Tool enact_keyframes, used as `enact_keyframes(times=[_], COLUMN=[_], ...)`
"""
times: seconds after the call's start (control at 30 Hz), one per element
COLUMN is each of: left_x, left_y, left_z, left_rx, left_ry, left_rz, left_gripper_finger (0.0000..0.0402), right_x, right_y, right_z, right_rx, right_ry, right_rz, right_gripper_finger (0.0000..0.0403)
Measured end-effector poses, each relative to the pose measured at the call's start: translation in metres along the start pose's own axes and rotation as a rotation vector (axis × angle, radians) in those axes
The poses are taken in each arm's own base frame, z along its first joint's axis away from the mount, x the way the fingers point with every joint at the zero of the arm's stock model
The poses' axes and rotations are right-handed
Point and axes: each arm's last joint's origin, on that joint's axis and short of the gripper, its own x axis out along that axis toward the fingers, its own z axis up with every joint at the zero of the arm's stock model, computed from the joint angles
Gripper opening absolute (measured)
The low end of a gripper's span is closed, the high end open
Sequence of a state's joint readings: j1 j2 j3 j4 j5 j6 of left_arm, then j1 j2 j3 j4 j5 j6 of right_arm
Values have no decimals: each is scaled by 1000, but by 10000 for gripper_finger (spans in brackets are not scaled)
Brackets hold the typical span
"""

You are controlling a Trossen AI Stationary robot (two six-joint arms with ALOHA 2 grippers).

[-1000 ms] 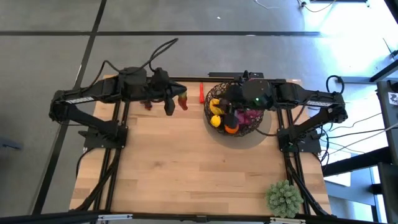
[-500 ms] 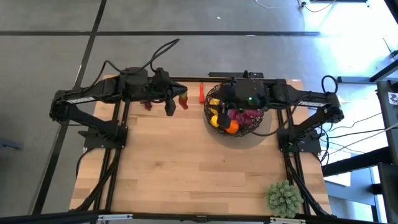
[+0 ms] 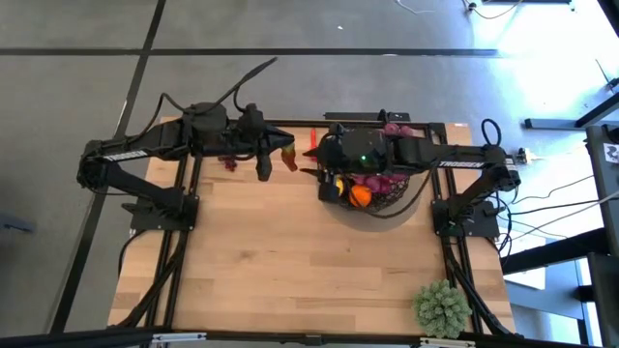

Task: Build produce basket
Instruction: Put the red chili pepper into the black wire basket

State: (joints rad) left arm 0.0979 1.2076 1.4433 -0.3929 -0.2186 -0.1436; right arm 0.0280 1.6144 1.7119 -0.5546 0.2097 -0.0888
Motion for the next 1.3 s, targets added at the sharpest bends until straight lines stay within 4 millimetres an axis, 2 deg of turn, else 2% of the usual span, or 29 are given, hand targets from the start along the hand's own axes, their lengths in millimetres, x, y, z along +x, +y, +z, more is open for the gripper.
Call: enact_keyframes(times=[0.23,0.63,1.07,1.3], left_x=[0,-1,1,8], left_y=[0,-4,-6,-8], left_z=[0,1,3,0], left_rx=[-1,-3,29,41], left_ry=[-2,-15,-34,-23], left_rz=[0,-30,-47,-70], left_gripper_finger=[0,0,0,0], right_x=[11,13,14,14], right_y=[2,-14,-18,-18], right_z=[4,8,10,10], right_rx=[-16,-3,2,-2], right_ry=[-55,-113,-138,-139], right_rz=[-12,-55,9,12], right_gripper_finger=[179,179,178,148])
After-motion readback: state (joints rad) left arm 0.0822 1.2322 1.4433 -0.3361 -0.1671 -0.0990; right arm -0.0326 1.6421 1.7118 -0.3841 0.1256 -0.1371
